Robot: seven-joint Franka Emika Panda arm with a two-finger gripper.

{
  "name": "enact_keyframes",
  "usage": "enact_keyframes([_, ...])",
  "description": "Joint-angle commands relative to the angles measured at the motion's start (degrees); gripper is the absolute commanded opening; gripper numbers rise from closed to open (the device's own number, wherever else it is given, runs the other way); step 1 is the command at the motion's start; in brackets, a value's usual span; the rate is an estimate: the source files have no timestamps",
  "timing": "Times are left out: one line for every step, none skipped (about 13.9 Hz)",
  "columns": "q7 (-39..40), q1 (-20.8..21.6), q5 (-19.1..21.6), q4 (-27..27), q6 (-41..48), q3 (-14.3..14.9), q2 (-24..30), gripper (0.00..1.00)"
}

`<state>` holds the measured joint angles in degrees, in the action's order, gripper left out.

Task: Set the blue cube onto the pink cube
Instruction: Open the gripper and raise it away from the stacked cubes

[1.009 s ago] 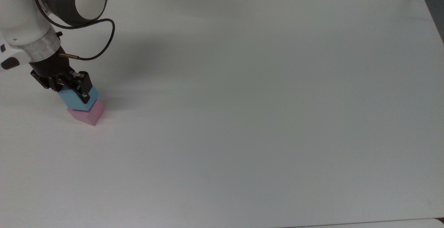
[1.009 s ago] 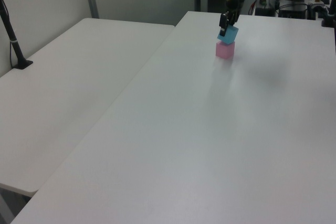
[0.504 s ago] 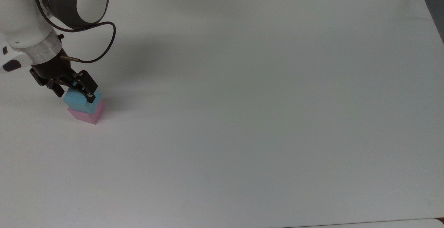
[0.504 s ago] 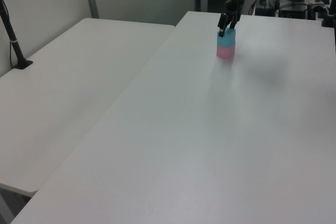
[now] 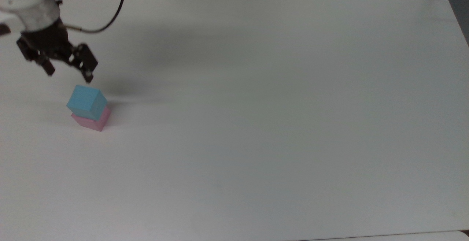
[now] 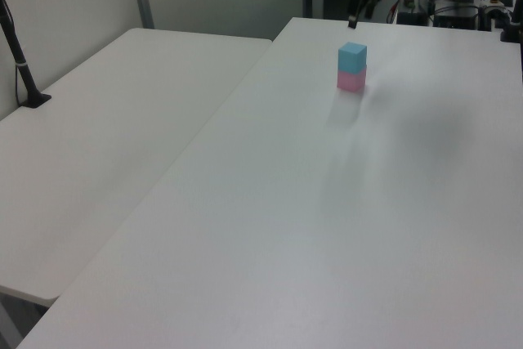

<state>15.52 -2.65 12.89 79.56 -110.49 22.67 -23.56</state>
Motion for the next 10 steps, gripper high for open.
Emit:
enact_keyframes([-7.2,3.0,-12.2,9.3,10.2,-4.6,14.7,1.00])
enact_keyframes([-10.6,3.7,-13.8,10.4,11.6,-5.5,16.5,1.00])
enact_keyframes([-13.9,4.2,-14.7,11.1,12.7,-6.8,18.4,1.00])
enact_keyframes([-15.6,4.3,-15.3,11.5,13.9,-8.0,20.3,1.00])
enact_keyframes([-15.6,4.3,-15.3,11.6,15.2,-8.9,21.7,1.00])
enact_keyframes([-16.0,4.6,-15.6,11.8,16.5,-10.1,22.5,1.00])
enact_keyframes([-16.3,4.8,-16.3,12.1,17.3,-11.8,23.3,1.00])
enact_keyframes([-16.9,4.9,-16.8,12.5,17.5,-12.5,24.5,1.00])
enact_keyframes([-17.9,4.9,-16.8,13.2,17.8,-12.6,25.9,1.00])
enact_keyframes([-17.7,4.9,-16.8,13.8,17.8,-12.7,26.8,1.00])
